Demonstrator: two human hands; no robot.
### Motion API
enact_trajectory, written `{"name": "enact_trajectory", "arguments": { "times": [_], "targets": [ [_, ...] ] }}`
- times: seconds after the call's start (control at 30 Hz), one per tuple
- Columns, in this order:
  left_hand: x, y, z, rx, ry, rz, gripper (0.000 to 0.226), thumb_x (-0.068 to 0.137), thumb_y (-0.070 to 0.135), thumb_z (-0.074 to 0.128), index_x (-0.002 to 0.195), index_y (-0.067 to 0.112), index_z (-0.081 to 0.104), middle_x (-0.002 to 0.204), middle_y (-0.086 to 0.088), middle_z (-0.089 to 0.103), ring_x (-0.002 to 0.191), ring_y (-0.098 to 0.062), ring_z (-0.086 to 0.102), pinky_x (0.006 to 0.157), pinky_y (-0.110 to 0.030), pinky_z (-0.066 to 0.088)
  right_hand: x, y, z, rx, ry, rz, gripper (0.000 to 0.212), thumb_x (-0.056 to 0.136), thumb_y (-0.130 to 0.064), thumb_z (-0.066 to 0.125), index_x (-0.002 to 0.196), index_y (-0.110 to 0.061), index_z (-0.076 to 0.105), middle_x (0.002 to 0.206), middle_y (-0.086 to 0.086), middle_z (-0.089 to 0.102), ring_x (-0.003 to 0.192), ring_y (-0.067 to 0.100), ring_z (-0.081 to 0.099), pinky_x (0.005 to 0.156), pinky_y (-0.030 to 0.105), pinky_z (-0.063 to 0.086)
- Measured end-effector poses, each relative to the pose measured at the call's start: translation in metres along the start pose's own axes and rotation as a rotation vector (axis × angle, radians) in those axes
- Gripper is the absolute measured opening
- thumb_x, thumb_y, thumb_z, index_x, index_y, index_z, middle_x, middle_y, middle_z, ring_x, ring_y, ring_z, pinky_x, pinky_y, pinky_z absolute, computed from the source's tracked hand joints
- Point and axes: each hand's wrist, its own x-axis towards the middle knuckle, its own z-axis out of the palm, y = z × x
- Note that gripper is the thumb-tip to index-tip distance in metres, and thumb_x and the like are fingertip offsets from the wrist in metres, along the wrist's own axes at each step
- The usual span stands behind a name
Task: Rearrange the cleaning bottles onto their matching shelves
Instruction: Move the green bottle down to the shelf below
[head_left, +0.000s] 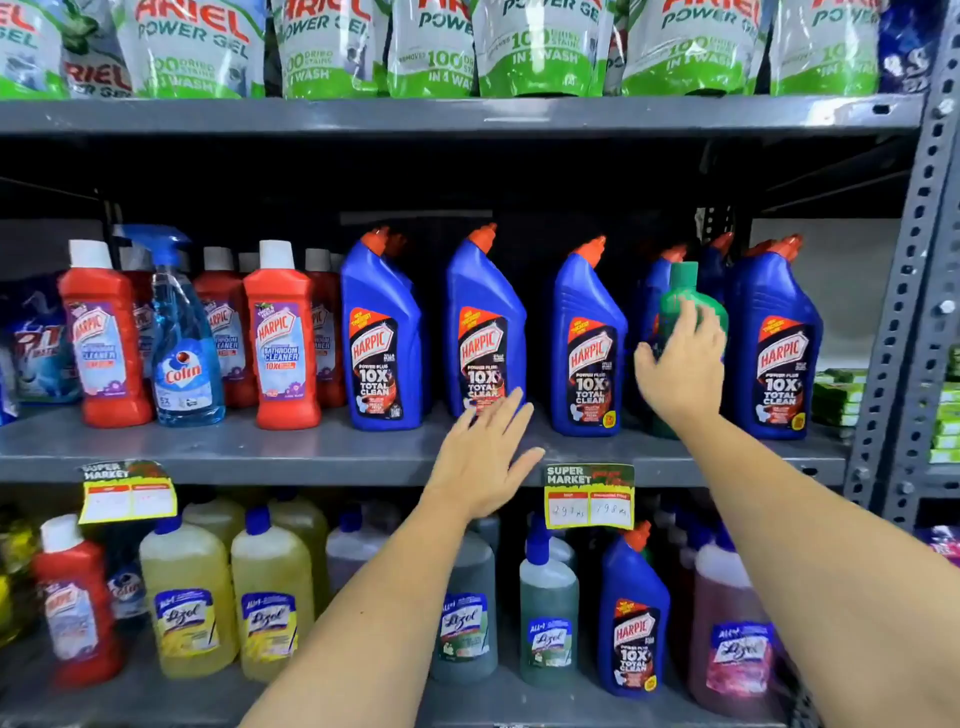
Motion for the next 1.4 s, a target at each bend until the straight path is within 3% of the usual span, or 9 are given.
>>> {"name": "enact_trajectory", "arguments": {
  "times": [0.2,0.4,0.6,0.8,0.9,0.97,1.07,1.27,1.4],
  "targets": [
    [-0.008,-0.002,0.017,0.019,0.064,0.004,0.056,0.096,0.049,0.024,0.106,0.013,0.065,0.101,-0.001,0.07,0.097,-0.021,0.063,0.073,-0.039,0.052,0.003,0.018,0.007,0.177,0.038,0.276,0.097,0.077,-0.038,0.076,0.15,-0.011,0.02,0.153,0.017,0.025,0.136,0.041,0.029,0.102,0.058,0.037],
    [-0.007,-0.004,0.022,0.024,0.128,0.009,0.05,0.095,0.048,0.031,0.107,0.016,0.068,0.102,0.001,0.072,0.095,-0.018,0.066,0.073,-0.036,0.053,0.007,0.045,0.01,0.293,-0.11,0.456,0.116,0.067,-0.037,0.087,0.153,-0.015,0.013,0.149,0.019,0.033,0.136,0.04,0.035,0.109,0.053,0.035],
    [-0.008,-0.005,0.022,0.044,0.153,0.017,0.049,0.095,0.047,0.033,0.105,0.016,0.069,0.1,0.002,0.073,0.092,-0.017,0.067,0.07,-0.034,0.053,0.007,0.048,0.004,0.278,-0.057,0.476,0.093,0.059,-0.031,0.09,0.133,-0.008,0.039,0.132,0.012,0.054,0.12,0.035,0.054,0.099,0.045,0.046],
    [-0.01,-0.003,0.024,0.037,0.134,0.0,0.047,0.098,0.045,0.031,0.1,0.013,0.065,0.091,-0.002,0.07,0.083,-0.023,0.065,0.064,-0.038,0.05,-0.021,0.047,-0.019,0.357,0.042,0.313,0.087,0.059,-0.027,0.09,0.13,-0.011,0.043,0.13,0.006,0.054,0.118,0.024,0.054,0.091,0.026,0.038],
    [-0.016,0.0,0.027,-0.007,0.183,0.034,0.035,0.099,0.034,0.041,0.114,0.01,0.062,0.109,-0.007,0.069,0.103,-0.028,0.062,0.085,-0.042,0.046,-0.032,0.047,-0.038,0.409,0.089,0.246,0.096,0.057,-0.036,0.091,0.135,-0.011,0.042,0.135,0.003,0.053,0.124,0.018,0.051,0.098,0.017,0.034],
    [-0.034,0.011,0.029,-0.016,0.225,0.04,0.045,0.098,0.031,0.041,0.137,0.009,0.046,0.142,-0.009,0.05,0.135,-0.027,0.038,0.11,-0.047,0.028,-0.04,0.045,-0.057,0.471,0.142,0.246,0.109,0.05,-0.054,0.09,0.137,-0.011,0.041,0.138,0.0,0.053,0.127,0.013,0.051,0.109,0.025,0.037],
    [-0.085,0.035,0.044,-0.163,0.252,-0.004,0.053,0.097,0.03,0.041,0.144,0.008,0.034,0.155,-0.011,0.023,0.145,-0.027,0.013,0.116,-0.049,0.009,-0.07,0.048,-0.078,0.534,0.191,0.218,0.096,0.049,-0.059,0.09,0.125,-0.019,0.048,0.127,-0.002,0.061,0.118,0.009,0.059,0.103,0.031,0.047],
    [-0.228,0.039,0.136,-0.281,-0.246,-0.103,0.052,0.098,0.035,0.034,0.145,0.013,0.034,0.157,-0.003,0.014,0.145,-0.022,0.013,0.113,-0.046,0.022,-0.189,0.04,-0.065,0.611,0.087,0.299,0.075,0.057,-0.013,0.093,0.116,-0.016,0.047,0.105,-0.009,0.062,0.09,-0.018,0.059,0.08,0.007,0.046],
    [-0.275,0.035,0.18,-0.333,-0.625,-0.148,0.075,0.093,0.059,0.0,0.147,0.014,0.027,0.156,0.004,0.009,0.145,-0.023,0.014,0.117,-0.043,0.018,-0.271,0.045,-0.005,0.54,-0.102,0.413,0.081,0.051,-0.018,0.096,0.12,-0.009,0.052,0.111,0.001,0.065,0.101,0.009,0.064,0.089,0.029,0.054]
  ]
}}
